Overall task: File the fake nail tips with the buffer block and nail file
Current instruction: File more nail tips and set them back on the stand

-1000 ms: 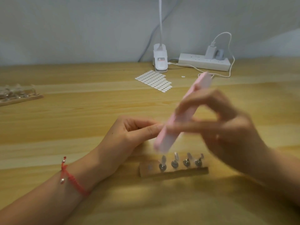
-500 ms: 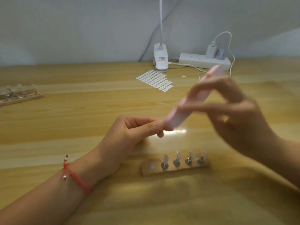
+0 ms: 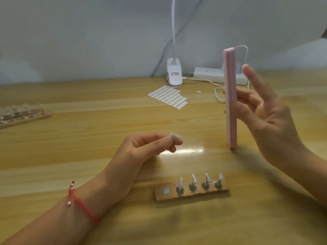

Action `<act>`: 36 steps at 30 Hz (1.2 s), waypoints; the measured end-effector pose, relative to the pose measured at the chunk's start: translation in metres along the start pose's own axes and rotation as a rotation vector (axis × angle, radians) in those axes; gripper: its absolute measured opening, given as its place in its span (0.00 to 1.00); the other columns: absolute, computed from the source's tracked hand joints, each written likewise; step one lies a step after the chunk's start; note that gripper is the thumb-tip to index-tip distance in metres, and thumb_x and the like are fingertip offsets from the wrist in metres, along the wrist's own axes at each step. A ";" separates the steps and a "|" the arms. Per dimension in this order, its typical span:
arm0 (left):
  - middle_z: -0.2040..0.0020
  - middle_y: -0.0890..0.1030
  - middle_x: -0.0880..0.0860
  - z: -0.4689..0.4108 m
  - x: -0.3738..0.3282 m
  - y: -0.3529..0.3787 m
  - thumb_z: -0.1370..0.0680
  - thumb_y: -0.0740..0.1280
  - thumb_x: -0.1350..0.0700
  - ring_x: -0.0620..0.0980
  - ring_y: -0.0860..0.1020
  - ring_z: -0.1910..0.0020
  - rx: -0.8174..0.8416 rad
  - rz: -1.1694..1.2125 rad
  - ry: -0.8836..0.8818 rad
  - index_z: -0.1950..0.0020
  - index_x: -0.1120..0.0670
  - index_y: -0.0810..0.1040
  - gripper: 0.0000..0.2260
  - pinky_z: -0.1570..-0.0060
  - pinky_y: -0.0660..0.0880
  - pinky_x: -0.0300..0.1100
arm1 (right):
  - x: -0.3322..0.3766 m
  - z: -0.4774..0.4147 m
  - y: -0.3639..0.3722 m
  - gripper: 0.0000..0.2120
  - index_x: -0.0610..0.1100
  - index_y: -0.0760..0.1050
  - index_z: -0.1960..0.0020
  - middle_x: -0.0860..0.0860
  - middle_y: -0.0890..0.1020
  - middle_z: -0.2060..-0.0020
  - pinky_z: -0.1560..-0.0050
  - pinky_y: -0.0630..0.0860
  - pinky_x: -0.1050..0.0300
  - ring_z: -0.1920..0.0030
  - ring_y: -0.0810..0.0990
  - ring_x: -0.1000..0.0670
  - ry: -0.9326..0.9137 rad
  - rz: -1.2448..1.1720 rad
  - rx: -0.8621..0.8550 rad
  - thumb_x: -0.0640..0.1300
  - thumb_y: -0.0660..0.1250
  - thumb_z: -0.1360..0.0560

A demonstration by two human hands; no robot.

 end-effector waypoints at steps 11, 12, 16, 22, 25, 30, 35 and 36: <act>0.57 0.86 0.51 0.000 0.001 -0.008 0.33 0.76 0.47 0.42 0.81 0.61 -0.141 0.028 0.010 0.55 0.50 0.87 0.11 0.59 0.74 0.28 | 0.010 0.014 0.017 0.21 0.52 0.69 0.29 0.50 0.74 0.40 0.37 0.72 0.63 0.37 0.73 0.57 -0.389 0.470 0.241 0.41 0.60 0.21; 0.57 0.86 0.51 0.000 0.001 -0.009 0.34 0.76 0.47 0.42 0.81 0.60 -0.158 0.032 0.012 0.55 0.50 0.87 0.11 0.59 0.73 0.28 | 0.013 0.016 0.019 0.22 0.52 0.67 0.28 0.49 0.74 0.40 0.34 0.72 0.57 0.37 0.72 0.55 -0.438 0.508 0.255 0.39 0.59 0.21; 0.55 0.86 0.50 0.001 0.003 -0.012 0.36 0.75 0.47 0.43 0.82 0.56 -0.179 0.062 0.002 0.56 0.48 0.86 0.11 0.57 0.74 0.30 | 0.021 0.025 0.030 0.24 0.53 0.72 0.33 0.42 0.75 0.42 0.35 0.68 0.28 0.36 0.73 0.46 -0.554 0.629 0.301 0.30 0.59 0.22; 0.62 0.85 0.47 0.001 0.000 -0.006 0.38 0.78 0.52 0.39 0.80 0.63 -0.119 0.047 0.001 0.59 0.49 0.87 0.09 0.62 0.74 0.28 | 0.040 0.036 0.040 0.18 0.54 0.75 0.37 0.46 0.73 0.41 0.27 0.58 0.29 0.34 0.73 0.46 -0.673 0.684 0.313 0.35 0.59 0.20; 0.62 0.85 0.47 0.003 0.000 0.000 0.37 0.75 0.52 0.38 0.82 0.63 -0.059 0.041 -0.018 0.58 0.51 0.87 0.09 0.63 0.74 0.27 | 0.046 0.034 0.040 0.18 0.57 0.76 0.38 0.45 0.71 0.40 0.26 0.56 0.29 0.33 0.70 0.48 -0.704 0.739 0.309 0.37 0.60 0.19; 0.58 0.86 0.48 0.002 -0.002 0.007 0.36 0.75 0.54 0.39 0.83 0.59 0.002 0.054 -0.010 0.56 0.53 0.86 0.10 0.60 0.75 0.28 | 0.047 0.024 0.028 0.21 0.53 0.77 0.38 0.43 0.71 0.40 0.26 0.56 0.29 0.36 0.73 0.41 -0.688 0.799 0.200 0.31 0.62 0.21; 0.55 0.86 0.48 0.003 -0.003 0.009 0.35 0.72 0.52 0.40 0.83 0.55 0.042 0.053 -0.017 0.55 0.50 0.87 0.10 0.57 0.75 0.28 | 0.049 0.025 0.029 0.16 0.50 0.76 0.38 0.44 0.71 0.40 0.26 0.55 0.29 0.35 0.70 0.45 -0.706 0.810 0.199 0.34 0.60 0.19; 0.54 0.86 0.48 0.003 -0.003 0.009 0.35 0.72 0.52 0.41 0.83 0.54 0.044 0.052 -0.020 0.55 0.49 0.87 0.11 0.56 0.75 0.28 | 0.049 0.024 0.027 0.16 0.50 0.76 0.38 0.43 0.70 0.40 0.26 0.55 0.29 0.35 0.70 0.45 -0.706 0.818 0.195 0.34 0.59 0.18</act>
Point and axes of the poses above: each hand's wrist, its own z-axis away from the middle knuckle, its own y-axis out of the palm, x = y × z, the point moved 8 cm from there along -z, towards the middle knuckle
